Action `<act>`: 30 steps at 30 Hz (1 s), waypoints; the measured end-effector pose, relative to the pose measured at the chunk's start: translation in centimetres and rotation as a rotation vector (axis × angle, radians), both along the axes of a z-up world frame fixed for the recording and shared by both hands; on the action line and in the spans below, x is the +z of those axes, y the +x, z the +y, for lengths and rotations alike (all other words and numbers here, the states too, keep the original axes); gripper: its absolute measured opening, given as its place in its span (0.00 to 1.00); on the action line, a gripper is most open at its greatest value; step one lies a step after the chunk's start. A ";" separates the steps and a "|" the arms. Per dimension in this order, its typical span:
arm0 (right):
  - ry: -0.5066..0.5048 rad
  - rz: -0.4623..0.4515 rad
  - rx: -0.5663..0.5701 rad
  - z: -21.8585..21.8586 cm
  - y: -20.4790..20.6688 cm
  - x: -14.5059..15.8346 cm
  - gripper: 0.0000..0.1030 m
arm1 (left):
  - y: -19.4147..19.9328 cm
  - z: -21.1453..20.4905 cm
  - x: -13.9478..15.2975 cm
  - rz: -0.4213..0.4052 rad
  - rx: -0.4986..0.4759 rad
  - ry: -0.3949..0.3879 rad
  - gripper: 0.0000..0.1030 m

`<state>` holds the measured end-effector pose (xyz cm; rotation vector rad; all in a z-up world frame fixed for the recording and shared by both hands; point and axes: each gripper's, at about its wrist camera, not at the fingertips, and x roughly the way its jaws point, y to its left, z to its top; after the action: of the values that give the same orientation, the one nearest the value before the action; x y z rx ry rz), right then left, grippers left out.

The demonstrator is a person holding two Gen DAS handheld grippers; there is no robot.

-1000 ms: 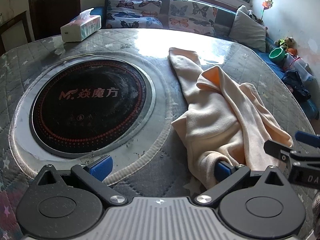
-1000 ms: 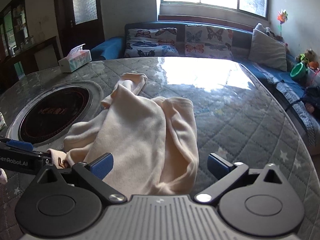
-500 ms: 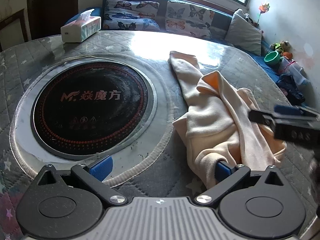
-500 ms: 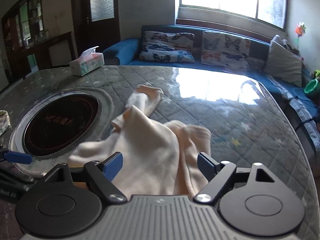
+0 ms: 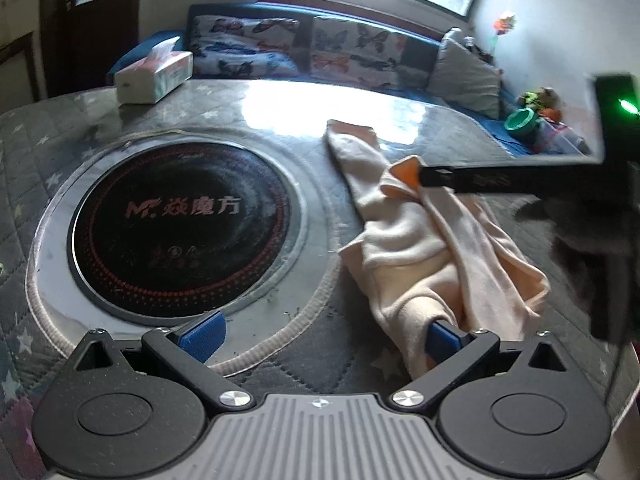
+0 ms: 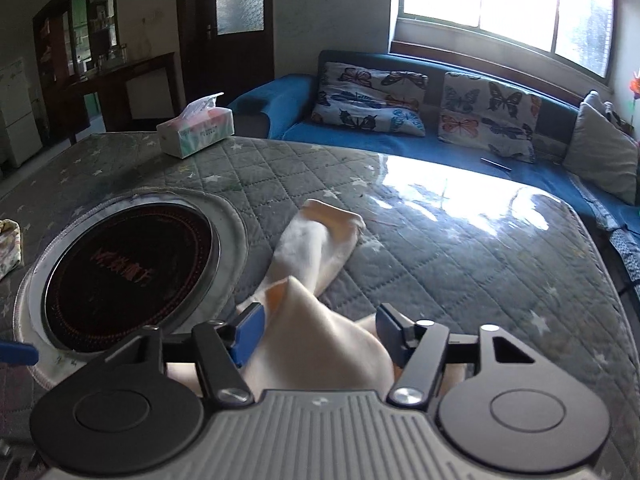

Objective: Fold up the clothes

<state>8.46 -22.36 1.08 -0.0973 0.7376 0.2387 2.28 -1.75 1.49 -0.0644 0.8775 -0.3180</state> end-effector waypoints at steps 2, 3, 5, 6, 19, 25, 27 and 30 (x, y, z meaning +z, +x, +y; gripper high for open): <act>0.003 0.010 0.011 0.2 0.8 -0.3 0.54 | 0.0 0.1 0.0 0.001 0.000 0.008 0.99; 0.002 0.016 0.015 0.4 1.1 -0.5 0.53 | 0.0 0.2 0.0 0.002 0.000 0.006 0.99; -0.001 0.027 0.024 0.7 1.7 -0.8 0.47 | 0.0 0.3 0.0 0.008 -0.006 0.003 1.00; -0.002 0.033 0.028 0.8 2.0 -1.0 0.43 | 0.0 0.4 -0.1 0.010 -0.006 0.010 1.00; 0.023 0.012 -0.008 -1.3 1.7 -0.7 0.08 | 0.2 1.6 0.6 -0.012 0.013 -0.003 1.00; 0.017 -0.037 -0.042 -3.3 0.1 0.9 0.06 | 1.6 0.6 0.2 0.000 0.021 0.001 0.99; 0.013 -0.053 -0.058 -4.1 -0.6 1.4 0.06 | 2.3 0.1 0.0 0.008 0.017 -0.006 0.99; 0.007 -0.077 -0.088 -5.6 -1.9 2.2 0.05 | 3.4 -0.7 -0.4 0.016 0.010 -0.015 0.97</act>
<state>6.56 -27.98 3.29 -0.0670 0.6628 0.1528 5.72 -2.49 1.05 -0.0853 0.8900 -0.3152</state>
